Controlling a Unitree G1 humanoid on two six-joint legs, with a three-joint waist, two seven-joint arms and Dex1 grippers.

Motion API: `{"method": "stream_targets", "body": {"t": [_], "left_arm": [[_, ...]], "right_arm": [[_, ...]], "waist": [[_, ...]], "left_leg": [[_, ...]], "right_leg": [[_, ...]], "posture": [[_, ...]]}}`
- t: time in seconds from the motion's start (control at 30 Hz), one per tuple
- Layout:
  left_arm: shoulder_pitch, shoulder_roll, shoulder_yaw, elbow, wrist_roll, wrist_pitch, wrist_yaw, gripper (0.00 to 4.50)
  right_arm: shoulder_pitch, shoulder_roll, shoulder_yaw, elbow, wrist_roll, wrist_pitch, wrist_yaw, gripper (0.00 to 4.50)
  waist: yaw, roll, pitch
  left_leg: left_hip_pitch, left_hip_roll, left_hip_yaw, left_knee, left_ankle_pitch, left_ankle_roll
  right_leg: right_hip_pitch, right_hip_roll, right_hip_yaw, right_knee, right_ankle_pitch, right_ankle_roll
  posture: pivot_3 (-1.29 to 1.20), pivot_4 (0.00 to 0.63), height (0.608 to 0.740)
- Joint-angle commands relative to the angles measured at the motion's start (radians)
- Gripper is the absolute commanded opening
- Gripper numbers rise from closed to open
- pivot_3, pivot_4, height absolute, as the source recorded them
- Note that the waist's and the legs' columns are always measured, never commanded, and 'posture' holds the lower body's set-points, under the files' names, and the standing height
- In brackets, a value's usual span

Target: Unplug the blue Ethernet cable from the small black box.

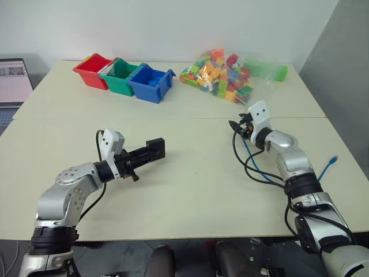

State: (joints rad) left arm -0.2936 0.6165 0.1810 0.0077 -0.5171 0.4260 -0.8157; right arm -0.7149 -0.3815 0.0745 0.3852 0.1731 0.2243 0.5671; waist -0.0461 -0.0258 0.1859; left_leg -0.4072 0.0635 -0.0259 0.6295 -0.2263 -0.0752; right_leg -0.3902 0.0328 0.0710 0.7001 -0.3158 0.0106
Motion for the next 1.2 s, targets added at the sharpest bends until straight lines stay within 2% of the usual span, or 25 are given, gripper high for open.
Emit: {"method": "stream_targets", "body": {"t": [0.03,0.17,0.27,0.4,0.5,0.57,0.63,0.83,0.97,1.1,1.2], "left_arm": [[-0.101,-0.025,0.057,0.195,0.164,-0.295,0.152,0.79],[-0.180,-0.044,0.048,0.430,0.281,-0.515,0.243,0.79],[-0.231,-0.062,0.050,0.582,0.308,-0.609,0.269,0.79],[-0.282,-0.094,0.084,0.759,0.292,-0.656,0.309,0.79],[-0.275,-0.105,0.100,0.812,0.271,-0.654,0.298,0.79],[-0.254,-0.105,0.103,0.809,0.257,-0.641,0.272,1.49],[-0.233,-0.104,0.106,0.792,0.250,-0.633,0.254,1.70],[-0.170,-0.105,0.128,0.709,0.230,-0.611,0.269,2.93],[-0.062,-0.115,0.131,0.519,0.191,-0.530,0.259,3.70],[0.101,-0.096,0.171,0.205,0.085,-0.330,0.269,3.82],[0.180,-0.025,0.191,0.035,0.045,-0.154,0.273,3.82]], "right_arm": [[0.046,-0.021,0.060,-0.364,0.143,0.165,0.184,2.85],[0.052,-0.028,0.101,-0.517,0.187,0.304,0.218,2.85],[0.053,-0.036,0.143,-0.573,0.176,0.346,0.236,2.85],[0.052,-0.037,0.183,-0.616,0.159,0.370,0.242,2.85],[0.053,-0.041,0.195,-0.630,0.151,0.383,0.241,2.85],[0.055,-0.045,0.195,-0.637,0.150,0.391,0.239,2.84],[0.056,-0.047,0.195,-0.639,0.146,0.397,0.237,2.84],[0.066,-0.048,0.191,-0.650,0.143,0.409,0.234,2.84],[0.082,-0.048,0.190,-0.663,0.140,0.423,0.224,2.84],[0.128,-0.063,0.158,-0.673,0.141,0.436,0.203,2.84],[0.180,-0.101,0.119,-0.679,0.146,0.428,0.212,2.84]], "waist": [[0.004,0.000,0.000],[0.008,0.000,0.000],[0.015,-0.001,0.000],[0.017,-0.001,-0.001],[0.016,-0.001,-0.001],[0.016,-0.001,-0.001],[0.016,-0.001,-0.001],[0.014,-0.001,-0.001],[0.013,-0.001,-0.001],[0.013,-0.002,-0.001],[0.013,-0.002,-0.001]], "left_leg": [[0.000,0.001,0.000,0.000,0.000,0.000],[0.000,0.000,0.000,0.000,0.000,0.000],[-0.001,-0.001,0.000,0.001,0.000,0.000],[-0.002,-0.001,-0.001,0.002,0.000,0.000],[-0.002,-0.001,-0.001,0.002,0.000,0.000],[-0.002,-0.001,0.000,0.002,0.000,0.000],[-0.002,-0.001,-0.001,0.002,0.000,0.000],[-0.002,0.000,-0.001,0.002,0.000,0.000],[-0.002,0.000,-0.001,0.002,0.000,0.000],[-0.002,0.000,-0.001,0.002,0.000,0.000],[-0.002,0.000,-0.002,0.002,0.000,0.000]], "right_leg": [[0.000,0.000,0.000,0.000,0.000,0.000],[0.000,0.000,0.000,0.000,0.000,0.000],[0.000,-0.001,-0.001,-0.001,0.001,0.001],[0.000,-0.001,-0.002,-0.001,0.001,0.002],[0.000,-0.001,-0.002,-0.002,0.001,0.002],[0.000,-0.001,-0.002,-0.001,0.001,0.002],[0.000,-0.001,-0.002,-0.001,0.001,0.002],[0.000,0.000,-0.002,-0.001,0.001,0.002],[0.000,-0.001,-0.002,-0.001,0.001,0.002],[0.000,-0.001,-0.002,-0.001,0.001,0.002],[0.000,-0.001,-0.001,-0.001,0.001,0.002]], "posture": [[0.00,0.150,0.740],[0.00,0.150,0.740],[0.00,0.150,0.740],[0.00,0.150,0.740],[0.00,0.150,0.740],[0.00,0.150,0.740],[0.00,0.150,0.740],[0.00,0.150,0.740],[0.00,0.150,0.740],[0.00,0.150,0.740],[0.00,0.150,0.740]]}}
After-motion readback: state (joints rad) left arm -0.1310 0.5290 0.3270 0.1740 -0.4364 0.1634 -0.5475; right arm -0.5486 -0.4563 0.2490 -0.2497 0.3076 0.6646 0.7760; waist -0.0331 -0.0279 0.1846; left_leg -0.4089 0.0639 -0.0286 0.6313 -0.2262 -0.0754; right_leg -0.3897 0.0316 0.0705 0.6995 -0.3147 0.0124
